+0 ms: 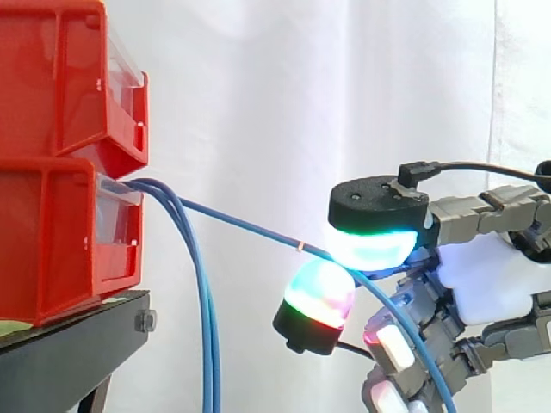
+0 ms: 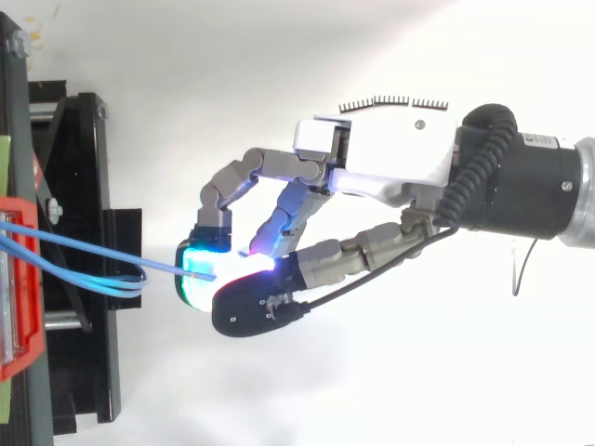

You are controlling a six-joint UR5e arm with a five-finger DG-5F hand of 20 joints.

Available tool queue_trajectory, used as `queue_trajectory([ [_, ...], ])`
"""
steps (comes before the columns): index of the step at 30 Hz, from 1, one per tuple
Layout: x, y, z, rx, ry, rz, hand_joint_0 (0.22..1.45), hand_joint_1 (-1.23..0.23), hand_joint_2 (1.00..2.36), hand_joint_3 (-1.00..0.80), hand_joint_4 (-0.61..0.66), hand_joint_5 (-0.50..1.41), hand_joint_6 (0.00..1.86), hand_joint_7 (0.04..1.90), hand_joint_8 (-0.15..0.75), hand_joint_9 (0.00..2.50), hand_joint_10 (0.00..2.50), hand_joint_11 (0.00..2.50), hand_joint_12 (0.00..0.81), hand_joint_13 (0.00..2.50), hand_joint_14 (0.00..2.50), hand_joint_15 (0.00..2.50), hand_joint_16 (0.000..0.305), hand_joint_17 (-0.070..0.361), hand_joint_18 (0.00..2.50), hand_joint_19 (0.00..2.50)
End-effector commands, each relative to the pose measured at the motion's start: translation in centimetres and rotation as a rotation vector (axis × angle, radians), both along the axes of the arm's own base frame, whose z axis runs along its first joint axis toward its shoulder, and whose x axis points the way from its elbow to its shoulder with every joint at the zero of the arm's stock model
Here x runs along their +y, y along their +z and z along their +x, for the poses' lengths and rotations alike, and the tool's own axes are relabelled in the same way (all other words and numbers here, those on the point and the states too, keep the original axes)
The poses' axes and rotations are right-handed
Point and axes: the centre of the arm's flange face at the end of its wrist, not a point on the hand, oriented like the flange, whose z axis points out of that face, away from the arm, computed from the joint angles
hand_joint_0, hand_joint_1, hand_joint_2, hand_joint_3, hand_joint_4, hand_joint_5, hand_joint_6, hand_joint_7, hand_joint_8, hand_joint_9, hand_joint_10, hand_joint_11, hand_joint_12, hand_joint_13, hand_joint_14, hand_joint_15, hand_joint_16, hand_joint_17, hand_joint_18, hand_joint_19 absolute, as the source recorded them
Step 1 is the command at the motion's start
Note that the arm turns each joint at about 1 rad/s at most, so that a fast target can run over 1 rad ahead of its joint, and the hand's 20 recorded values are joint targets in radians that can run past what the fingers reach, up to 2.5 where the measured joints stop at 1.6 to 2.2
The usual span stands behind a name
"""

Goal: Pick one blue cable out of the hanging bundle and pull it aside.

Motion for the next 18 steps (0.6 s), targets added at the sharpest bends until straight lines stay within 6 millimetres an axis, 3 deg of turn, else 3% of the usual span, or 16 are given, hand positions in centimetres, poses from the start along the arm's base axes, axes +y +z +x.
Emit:
queue_trajectory([
  [1,-0.07,0.07,-0.02,0.000,-0.001,0.000,0.59,-0.82,1.00,0.18,-0.15,-0.07,0.91,1.03,0.308,1.16,0.01,0.57,0.426,0.98,0.02,0.60,0.065,0.147,0.87,0.53],
  [18,0.05,-0.04,0.00,0.001,0.001,0.000,0.59,-0.82,1.00,0.17,-0.15,-0.07,0.91,1.03,0.309,1.18,0.01,0.58,0.428,0.99,0.02,0.61,0.065,0.146,0.88,0.54],
])
